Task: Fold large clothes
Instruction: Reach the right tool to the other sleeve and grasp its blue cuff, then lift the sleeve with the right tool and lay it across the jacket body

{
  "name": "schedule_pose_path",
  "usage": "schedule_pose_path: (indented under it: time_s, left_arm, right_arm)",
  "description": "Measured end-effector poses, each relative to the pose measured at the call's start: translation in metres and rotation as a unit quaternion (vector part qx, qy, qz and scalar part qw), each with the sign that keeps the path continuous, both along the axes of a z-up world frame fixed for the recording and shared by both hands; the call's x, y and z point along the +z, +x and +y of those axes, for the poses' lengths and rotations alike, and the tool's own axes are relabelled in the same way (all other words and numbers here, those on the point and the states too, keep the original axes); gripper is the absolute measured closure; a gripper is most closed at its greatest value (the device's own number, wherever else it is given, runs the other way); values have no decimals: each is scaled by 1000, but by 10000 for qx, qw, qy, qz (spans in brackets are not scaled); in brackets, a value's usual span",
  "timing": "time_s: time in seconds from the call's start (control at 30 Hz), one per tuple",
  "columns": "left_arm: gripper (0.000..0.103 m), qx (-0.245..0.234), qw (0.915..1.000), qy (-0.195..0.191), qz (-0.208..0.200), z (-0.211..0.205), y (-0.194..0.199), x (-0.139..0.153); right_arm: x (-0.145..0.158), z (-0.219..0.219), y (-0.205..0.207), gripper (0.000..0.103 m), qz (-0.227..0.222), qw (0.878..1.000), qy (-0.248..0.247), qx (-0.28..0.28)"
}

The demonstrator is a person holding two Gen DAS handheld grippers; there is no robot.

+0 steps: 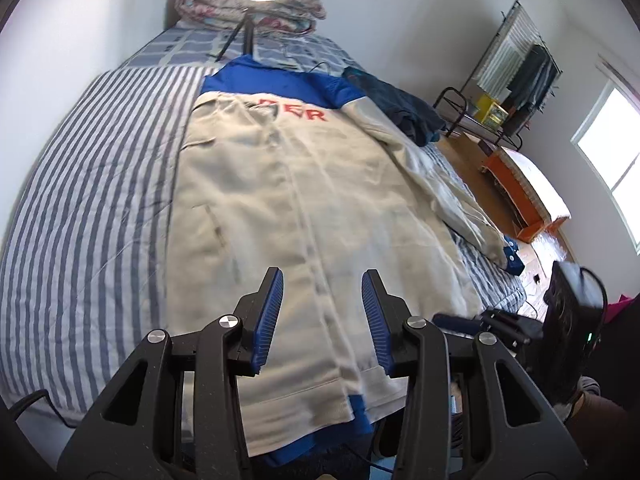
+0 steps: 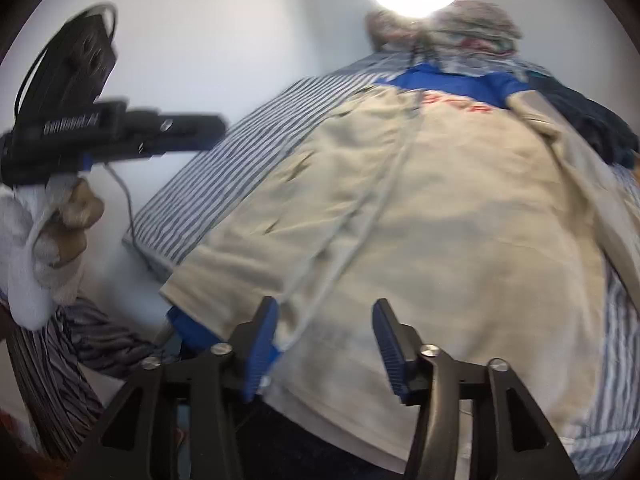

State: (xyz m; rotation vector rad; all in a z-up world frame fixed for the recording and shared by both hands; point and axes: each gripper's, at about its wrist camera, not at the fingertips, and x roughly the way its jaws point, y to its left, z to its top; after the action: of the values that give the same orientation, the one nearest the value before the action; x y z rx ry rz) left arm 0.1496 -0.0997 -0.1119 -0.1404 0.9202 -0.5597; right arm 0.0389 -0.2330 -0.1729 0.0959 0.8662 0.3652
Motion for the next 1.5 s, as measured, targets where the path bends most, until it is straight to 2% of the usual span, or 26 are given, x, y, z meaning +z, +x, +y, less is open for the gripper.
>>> schedule_pose_path:
  time_s: [0.17, 0.33, 0.4, 0.5, 0.57, 0.67, 0.8, 0.87, 0.93, 1.07, 1.13, 1.27, 1.37, 1.5]
  left_arm:
    - [62, -350, 9992, 74, -182, -35, -5, 7]
    - [62, -723, 9971, 130, -206, -65, -8, 7]
    - [62, -821, 9963, 135, -203, -75, -8, 8]
    - [62, -920, 9955, 132, -207, -85, -8, 6]
    - [62, -938, 9953, 128, -191, -89, -6, 5]
    - [62, -934, 9956, 60, -87, -92, -2, 2]
    - [62, -881, 9961, 20, 15, -93, 3, -2]
    - [62, -856, 9963, 39, 44, -92, 5, -4]
    - [62, -830, 9965, 67, 67, -91, 6, -7]
    - [62, -768, 9968, 133, 156, -89, 8, -16]
    - [62, -735, 9970, 177, 194, -88, 9, -20]
    - [62, -648, 9972, 188, 310, -85, 14, -27]
    - [62, -600, 9973, 192, 370, -85, 17, -31]
    - [62, -594, 9972, 219, 391, -86, 18, -33]
  right_arm:
    - [17, -70, -2, 44, -41, 9962, 93, -869]
    - [29, -146, -13, 39, -90, 9843, 194, -1751]
    - [30, -174, -17, 42, 15, 9792, 214, -2017]
    - [27, -217, -27, 53, 129, 9701, 348, -2397]
    - [25, -246, -35, 55, 108, 9602, 413, -2761]
    - [21, -297, -47, 55, 59, 9376, 552, -3431]
    - [9, -346, -52, 52, 143, 9140, 655, -4001]
    - [1, -373, -55, 39, 188, 8979, 853, -4315]
    - [-9, -397, -56, 33, 246, 8819, 1025, -4595]
    - [-28, -427, -50, 33, 425, 8644, 1258, -4849]
    - [-39, -439, -50, 33, 486, 8557, 1532, -4918]
    - [-53, -455, -47, 32, 543, 8430, 1795, -5041]
    - [-60, -461, -44, 32, 496, 8374, 2055, -5040]
    - [-66, -460, -35, 34, 542, 8407, 2101, -4962]
